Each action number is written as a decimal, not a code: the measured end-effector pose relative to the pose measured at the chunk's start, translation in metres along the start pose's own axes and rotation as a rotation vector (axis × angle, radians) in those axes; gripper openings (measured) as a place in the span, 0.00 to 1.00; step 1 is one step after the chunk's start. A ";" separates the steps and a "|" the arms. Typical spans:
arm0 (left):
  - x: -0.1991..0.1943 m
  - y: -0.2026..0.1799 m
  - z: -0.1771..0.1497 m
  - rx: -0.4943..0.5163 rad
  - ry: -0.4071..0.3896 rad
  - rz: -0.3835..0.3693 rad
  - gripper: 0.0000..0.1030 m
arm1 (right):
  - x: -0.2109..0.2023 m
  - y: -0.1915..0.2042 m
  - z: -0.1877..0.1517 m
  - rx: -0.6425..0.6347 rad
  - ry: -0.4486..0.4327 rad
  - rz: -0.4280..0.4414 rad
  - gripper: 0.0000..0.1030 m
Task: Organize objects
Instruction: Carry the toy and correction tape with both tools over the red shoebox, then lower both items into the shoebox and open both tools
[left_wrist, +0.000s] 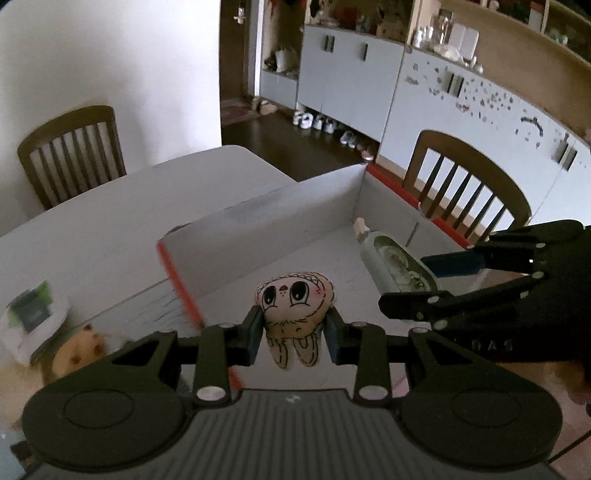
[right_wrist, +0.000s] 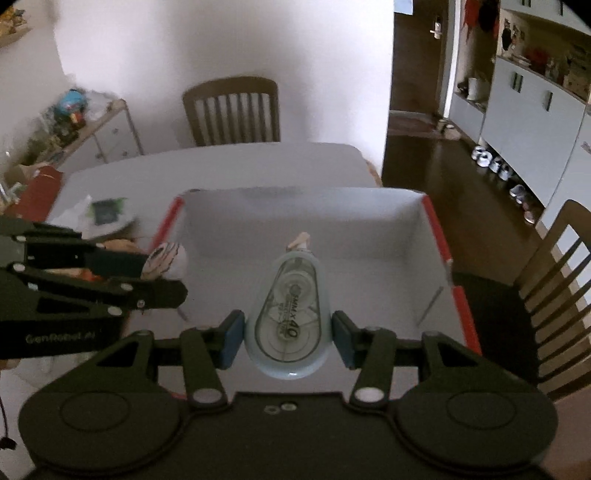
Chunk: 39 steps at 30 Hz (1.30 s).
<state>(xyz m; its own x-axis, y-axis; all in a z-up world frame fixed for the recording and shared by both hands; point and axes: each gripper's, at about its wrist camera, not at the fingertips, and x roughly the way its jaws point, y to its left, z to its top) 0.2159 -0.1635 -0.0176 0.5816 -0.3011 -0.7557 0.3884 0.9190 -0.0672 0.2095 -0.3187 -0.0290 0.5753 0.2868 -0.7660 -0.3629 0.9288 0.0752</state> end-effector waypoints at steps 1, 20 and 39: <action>0.010 -0.004 0.005 0.011 0.016 0.001 0.33 | 0.004 -0.004 0.000 -0.004 0.008 -0.007 0.49; 0.146 -0.011 0.015 0.052 0.367 0.050 0.33 | 0.083 -0.034 -0.009 -0.050 0.281 -0.004 0.49; 0.156 -0.020 0.024 0.060 0.437 0.049 0.54 | 0.084 -0.036 -0.010 -0.044 0.323 0.005 0.53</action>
<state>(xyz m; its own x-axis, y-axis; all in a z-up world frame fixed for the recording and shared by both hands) 0.3158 -0.2349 -0.1187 0.2484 -0.1099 -0.9624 0.4163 0.9092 0.0036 0.2632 -0.3309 -0.1025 0.3139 0.1958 -0.9291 -0.4008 0.9144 0.0573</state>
